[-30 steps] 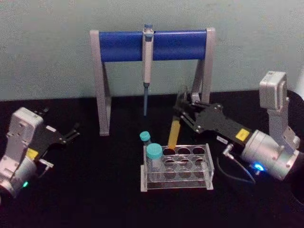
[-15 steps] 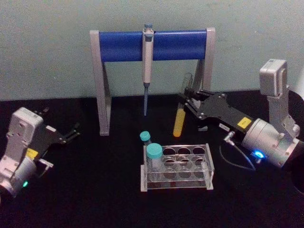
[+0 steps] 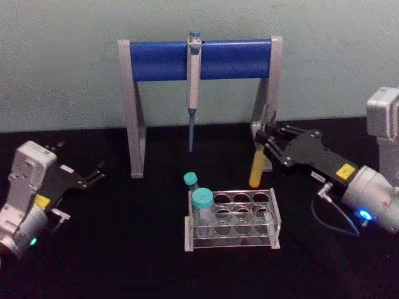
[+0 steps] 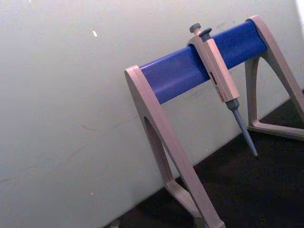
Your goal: Pick up the test tube from the test tube rack, shake it, then place it back into the test tube rack.
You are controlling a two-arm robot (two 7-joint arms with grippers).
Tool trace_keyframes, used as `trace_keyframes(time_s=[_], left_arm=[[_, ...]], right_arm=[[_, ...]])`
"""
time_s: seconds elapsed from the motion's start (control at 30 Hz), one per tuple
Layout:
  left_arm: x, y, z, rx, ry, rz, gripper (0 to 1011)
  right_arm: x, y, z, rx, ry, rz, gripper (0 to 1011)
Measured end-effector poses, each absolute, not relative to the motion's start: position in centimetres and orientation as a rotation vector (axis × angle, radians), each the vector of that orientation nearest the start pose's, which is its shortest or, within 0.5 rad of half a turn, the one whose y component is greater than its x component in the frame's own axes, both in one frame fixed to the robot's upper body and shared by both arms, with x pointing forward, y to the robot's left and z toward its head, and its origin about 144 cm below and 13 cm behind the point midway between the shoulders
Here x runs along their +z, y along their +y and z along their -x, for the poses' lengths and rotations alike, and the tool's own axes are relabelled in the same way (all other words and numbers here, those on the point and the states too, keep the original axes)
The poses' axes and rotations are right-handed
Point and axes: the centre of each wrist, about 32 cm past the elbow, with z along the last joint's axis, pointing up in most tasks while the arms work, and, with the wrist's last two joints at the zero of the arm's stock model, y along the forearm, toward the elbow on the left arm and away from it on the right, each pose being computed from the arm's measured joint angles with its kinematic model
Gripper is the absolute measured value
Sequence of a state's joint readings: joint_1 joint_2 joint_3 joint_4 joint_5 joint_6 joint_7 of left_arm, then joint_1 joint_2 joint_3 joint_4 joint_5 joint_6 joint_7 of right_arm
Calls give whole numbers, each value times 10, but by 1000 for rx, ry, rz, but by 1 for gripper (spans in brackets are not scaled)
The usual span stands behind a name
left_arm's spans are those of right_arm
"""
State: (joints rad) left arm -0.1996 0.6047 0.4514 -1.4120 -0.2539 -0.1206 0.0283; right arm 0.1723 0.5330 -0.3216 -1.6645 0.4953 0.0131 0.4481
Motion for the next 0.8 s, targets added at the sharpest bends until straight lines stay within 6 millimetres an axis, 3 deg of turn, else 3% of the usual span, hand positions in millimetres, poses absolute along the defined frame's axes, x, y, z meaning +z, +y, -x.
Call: trace_keyframes(time_s=[0.37, 0.8], left_arm=[[1140, 310, -489, 1248, -285, -304, 1001], [1140, 310, -489, 1248, -285, -304, 1001]], right_arm=[[1212, -266, -465, -718, -81, -6, 229], [1213, -246, -490, -696, -76, -44, 229]])
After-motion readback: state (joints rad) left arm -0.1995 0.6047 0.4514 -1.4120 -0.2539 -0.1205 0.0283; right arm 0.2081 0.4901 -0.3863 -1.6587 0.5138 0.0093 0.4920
